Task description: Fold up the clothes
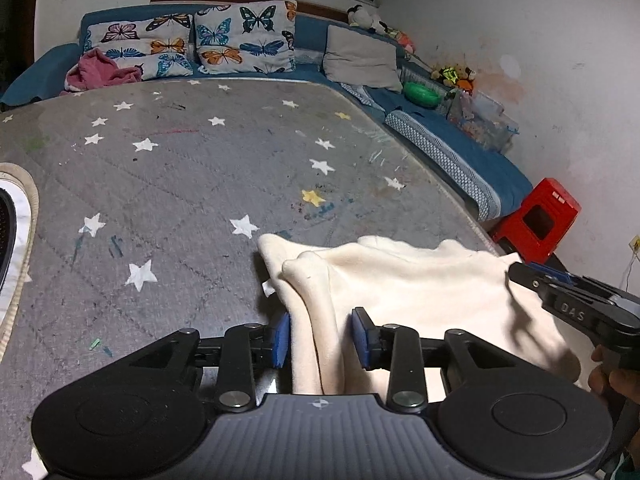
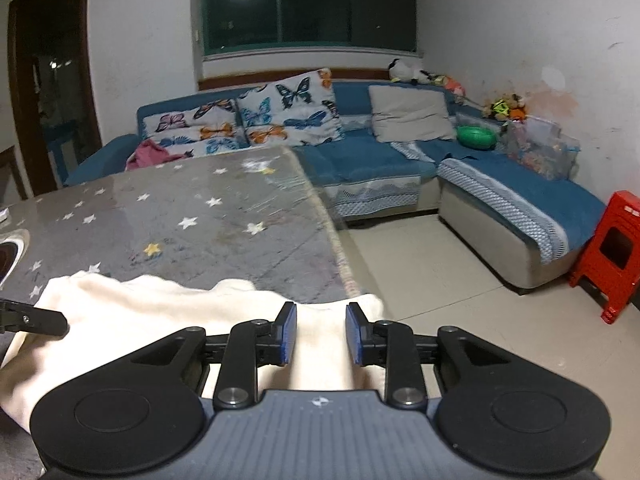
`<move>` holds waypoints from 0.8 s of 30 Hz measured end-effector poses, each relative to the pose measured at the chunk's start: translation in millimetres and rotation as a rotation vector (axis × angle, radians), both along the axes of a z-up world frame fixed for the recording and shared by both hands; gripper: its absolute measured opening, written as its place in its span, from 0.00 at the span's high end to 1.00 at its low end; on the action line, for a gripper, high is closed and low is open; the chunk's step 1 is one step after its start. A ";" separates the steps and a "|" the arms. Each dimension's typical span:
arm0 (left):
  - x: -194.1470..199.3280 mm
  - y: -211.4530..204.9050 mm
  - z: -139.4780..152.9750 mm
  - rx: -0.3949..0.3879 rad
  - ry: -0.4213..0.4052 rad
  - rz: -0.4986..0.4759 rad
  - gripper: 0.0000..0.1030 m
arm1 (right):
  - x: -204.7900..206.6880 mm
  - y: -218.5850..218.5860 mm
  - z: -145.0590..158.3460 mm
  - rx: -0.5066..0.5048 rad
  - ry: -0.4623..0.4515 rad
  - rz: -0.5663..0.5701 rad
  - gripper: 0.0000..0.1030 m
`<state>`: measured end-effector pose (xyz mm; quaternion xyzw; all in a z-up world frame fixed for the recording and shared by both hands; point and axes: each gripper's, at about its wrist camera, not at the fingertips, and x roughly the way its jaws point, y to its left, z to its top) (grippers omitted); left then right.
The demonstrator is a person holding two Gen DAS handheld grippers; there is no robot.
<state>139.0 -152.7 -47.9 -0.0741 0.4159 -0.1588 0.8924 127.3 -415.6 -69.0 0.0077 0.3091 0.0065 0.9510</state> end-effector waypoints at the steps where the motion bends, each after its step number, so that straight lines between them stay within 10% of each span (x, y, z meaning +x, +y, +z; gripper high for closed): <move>1: 0.7 0.2 -2.1 0.001 0.004 -0.001 0.66 | 2.9 1.3 -2.8 -0.003 0.008 0.004 0.74; 24: -17.9 32.9 -1.3 0.021 -0.008 0.004 0.68 | -17.0 37.9 -8.8 -0.050 0.040 0.092 0.69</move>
